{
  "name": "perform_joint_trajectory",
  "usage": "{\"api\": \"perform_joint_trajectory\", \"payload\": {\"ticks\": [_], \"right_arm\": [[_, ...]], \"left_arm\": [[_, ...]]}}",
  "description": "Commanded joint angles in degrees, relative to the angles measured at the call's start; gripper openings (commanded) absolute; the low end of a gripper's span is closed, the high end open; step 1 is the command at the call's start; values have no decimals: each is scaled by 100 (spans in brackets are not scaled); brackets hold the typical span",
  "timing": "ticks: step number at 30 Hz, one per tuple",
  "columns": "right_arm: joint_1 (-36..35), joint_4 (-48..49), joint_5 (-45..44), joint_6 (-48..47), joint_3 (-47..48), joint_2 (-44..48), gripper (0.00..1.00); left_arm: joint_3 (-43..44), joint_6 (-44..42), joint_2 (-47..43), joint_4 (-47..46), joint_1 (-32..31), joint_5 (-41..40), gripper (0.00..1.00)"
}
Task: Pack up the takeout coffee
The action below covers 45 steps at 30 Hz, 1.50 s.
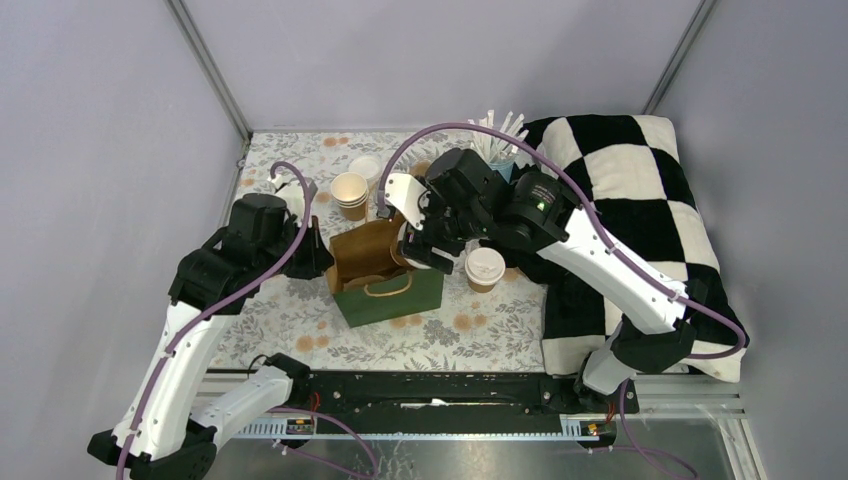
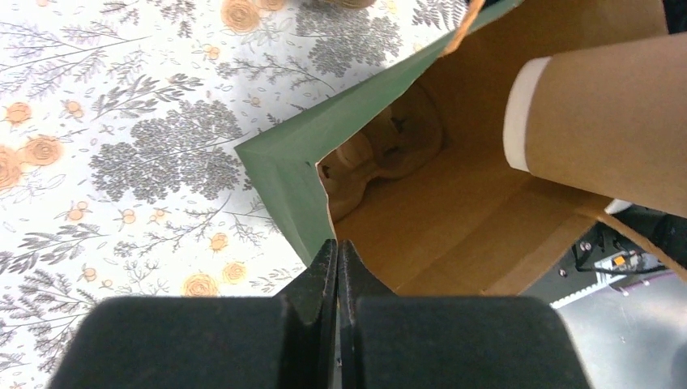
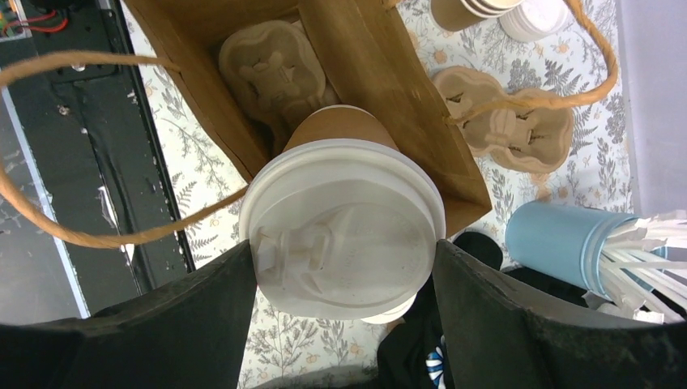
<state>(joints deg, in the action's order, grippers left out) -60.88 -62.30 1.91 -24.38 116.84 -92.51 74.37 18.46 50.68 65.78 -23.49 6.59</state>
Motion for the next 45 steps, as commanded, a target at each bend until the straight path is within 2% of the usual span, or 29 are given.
{"api": "perform_joint_trajectory", "payload": {"ticks": [1,6,18,23,27,34,41,45], "right_arm": [[-166,-394,-283,15,105,128,60],[-537,-819,-421,424,208,55,59],[-1289,-1163,-209,1465,1046,-421,58],[-1312,-1207,-996,1540,1324,-664,59],[-1314,-1245,-1515,1465,1498,-892,59],[-1312,-944,-1902,798,1408,-1127,61],[-1312,-459,-1603,313,1081,-1135,60],[-1303,-235,-1581,144,587,-985,60]], "left_arm": [[97,173,-57,-428,28,-717,0],[188,379,-1,-478,28,-1253,0],[102,354,65,-549,28,-921,0],[163,295,147,-553,28,-807,0],[182,190,247,-592,28,-535,0],[35,102,263,-742,28,-511,0],[-46,-29,159,-776,28,-565,0],[-26,-70,160,-784,33,-597,0]]}}
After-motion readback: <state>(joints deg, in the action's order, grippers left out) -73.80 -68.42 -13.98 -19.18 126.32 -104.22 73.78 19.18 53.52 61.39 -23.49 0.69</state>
